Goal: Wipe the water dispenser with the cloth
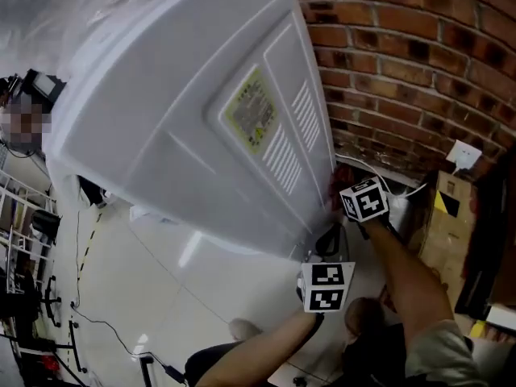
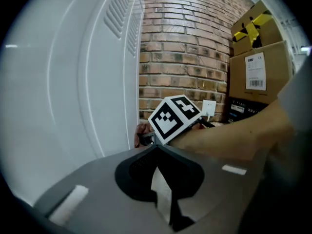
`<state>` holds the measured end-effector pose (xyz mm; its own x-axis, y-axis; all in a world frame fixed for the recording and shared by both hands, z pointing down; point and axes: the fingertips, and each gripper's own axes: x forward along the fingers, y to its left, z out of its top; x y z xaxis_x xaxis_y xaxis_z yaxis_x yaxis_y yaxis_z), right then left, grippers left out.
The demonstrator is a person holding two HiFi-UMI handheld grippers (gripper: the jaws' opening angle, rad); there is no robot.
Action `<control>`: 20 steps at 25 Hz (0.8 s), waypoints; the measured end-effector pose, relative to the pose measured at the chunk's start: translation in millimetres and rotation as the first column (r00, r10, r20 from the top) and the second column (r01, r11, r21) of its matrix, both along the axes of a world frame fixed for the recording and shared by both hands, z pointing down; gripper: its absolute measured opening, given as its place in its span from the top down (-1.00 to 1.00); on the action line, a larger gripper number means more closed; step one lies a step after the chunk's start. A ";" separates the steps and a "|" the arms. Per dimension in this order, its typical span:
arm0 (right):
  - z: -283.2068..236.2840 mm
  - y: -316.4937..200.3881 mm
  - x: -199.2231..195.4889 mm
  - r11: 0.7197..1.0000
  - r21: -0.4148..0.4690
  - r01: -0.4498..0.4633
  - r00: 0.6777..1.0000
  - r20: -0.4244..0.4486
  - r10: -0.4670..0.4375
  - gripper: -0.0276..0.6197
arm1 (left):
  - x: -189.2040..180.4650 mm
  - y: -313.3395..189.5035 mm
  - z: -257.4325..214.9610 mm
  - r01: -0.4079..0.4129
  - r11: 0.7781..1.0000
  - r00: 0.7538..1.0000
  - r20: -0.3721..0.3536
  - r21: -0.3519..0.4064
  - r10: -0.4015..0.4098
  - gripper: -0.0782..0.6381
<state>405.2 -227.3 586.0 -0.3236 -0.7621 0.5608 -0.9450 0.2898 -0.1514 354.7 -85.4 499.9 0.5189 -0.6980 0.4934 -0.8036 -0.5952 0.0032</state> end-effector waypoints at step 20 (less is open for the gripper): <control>177.4 22.7 -11.5 0.960 -0.280 -0.018 1.000 0.008 0.021 0.61 | -26.3 28.0 161.8 0.018 0.975 0.987 0.158 -0.222 0.018 0.78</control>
